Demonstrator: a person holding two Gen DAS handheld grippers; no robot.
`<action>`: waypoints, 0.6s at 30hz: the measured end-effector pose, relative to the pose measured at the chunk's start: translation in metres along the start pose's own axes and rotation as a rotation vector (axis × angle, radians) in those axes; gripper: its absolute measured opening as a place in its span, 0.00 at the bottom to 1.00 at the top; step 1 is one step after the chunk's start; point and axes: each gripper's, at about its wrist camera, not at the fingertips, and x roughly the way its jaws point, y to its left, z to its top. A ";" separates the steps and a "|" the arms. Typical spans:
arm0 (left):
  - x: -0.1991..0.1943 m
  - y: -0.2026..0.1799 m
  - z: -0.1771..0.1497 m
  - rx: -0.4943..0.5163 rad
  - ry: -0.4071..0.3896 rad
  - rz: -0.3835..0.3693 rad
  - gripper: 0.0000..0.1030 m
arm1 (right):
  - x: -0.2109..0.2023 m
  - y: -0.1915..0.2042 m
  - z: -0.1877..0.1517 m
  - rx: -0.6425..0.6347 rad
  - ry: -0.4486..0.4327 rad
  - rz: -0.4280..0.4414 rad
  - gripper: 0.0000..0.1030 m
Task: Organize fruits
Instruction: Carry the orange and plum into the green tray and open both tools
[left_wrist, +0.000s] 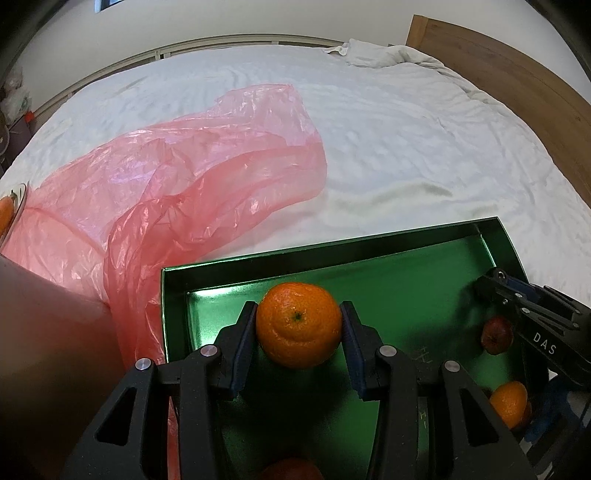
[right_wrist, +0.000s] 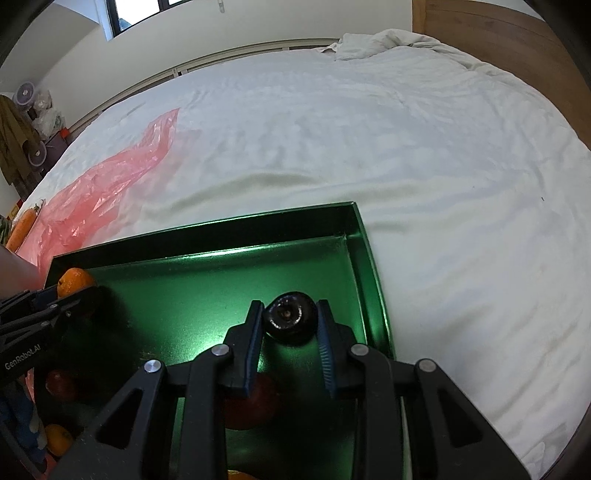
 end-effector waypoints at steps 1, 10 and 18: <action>0.000 0.000 0.000 -0.001 0.002 0.001 0.38 | 0.000 0.000 0.000 -0.002 0.003 -0.004 0.46; -0.005 0.000 -0.001 0.008 0.013 0.004 0.38 | -0.006 0.005 0.000 -0.026 0.000 -0.037 0.90; -0.025 -0.005 -0.004 0.029 -0.029 -0.004 0.38 | -0.035 0.006 -0.002 -0.005 -0.052 -0.043 0.98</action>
